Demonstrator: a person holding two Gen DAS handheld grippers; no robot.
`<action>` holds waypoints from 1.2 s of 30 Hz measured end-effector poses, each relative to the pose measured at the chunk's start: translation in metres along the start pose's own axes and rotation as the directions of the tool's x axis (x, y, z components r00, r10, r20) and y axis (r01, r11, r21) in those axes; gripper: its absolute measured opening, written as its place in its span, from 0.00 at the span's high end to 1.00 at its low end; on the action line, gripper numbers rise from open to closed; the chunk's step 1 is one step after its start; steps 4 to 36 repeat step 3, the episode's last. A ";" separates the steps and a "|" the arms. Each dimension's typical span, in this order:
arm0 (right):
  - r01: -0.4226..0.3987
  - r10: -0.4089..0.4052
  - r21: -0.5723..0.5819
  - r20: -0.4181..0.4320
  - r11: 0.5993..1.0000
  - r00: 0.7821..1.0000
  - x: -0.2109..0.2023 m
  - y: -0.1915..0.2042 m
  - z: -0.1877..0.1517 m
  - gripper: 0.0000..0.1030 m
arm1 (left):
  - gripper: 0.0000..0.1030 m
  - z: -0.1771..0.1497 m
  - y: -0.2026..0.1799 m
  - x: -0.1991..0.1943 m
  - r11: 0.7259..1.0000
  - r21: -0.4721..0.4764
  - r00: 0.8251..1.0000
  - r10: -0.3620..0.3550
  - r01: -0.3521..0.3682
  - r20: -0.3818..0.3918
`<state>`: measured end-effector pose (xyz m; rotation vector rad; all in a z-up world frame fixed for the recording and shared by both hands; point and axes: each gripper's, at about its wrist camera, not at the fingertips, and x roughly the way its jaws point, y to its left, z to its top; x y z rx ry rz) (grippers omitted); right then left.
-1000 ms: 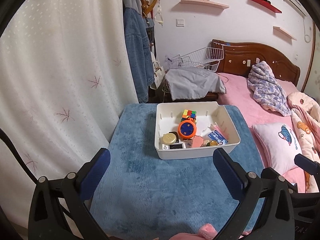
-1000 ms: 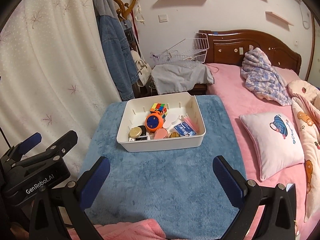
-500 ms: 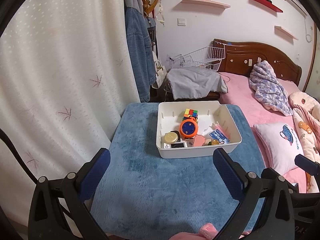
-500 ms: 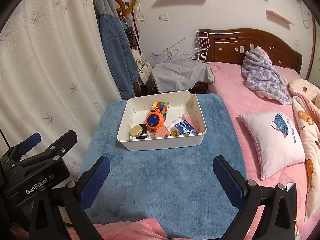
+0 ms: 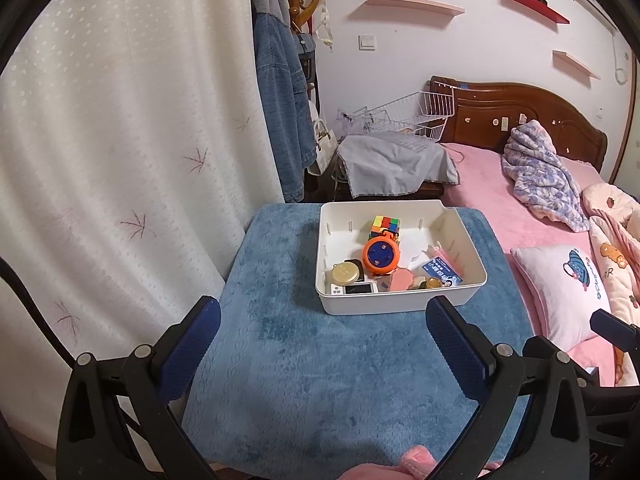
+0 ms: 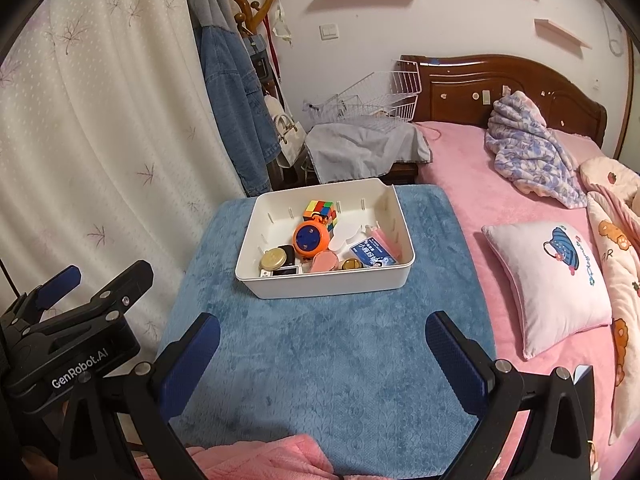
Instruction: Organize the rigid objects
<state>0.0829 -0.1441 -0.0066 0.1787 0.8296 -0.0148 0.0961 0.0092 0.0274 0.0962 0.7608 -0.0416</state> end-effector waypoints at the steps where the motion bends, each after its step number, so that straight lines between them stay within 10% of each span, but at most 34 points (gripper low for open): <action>1: -0.001 0.001 0.000 -0.001 1.000 1.000 0.000 0.000 0.000 0.00 | 0.01 0.000 -0.001 0.000 1.000 0.000 1.000 0.001 -0.001 -0.001; 36: -0.001 0.001 -0.001 -0.001 1.000 1.000 0.000 0.000 0.000 0.00 | 0.01 0.000 -0.001 -0.001 1.000 -0.001 1.000 0.004 -0.004 -0.001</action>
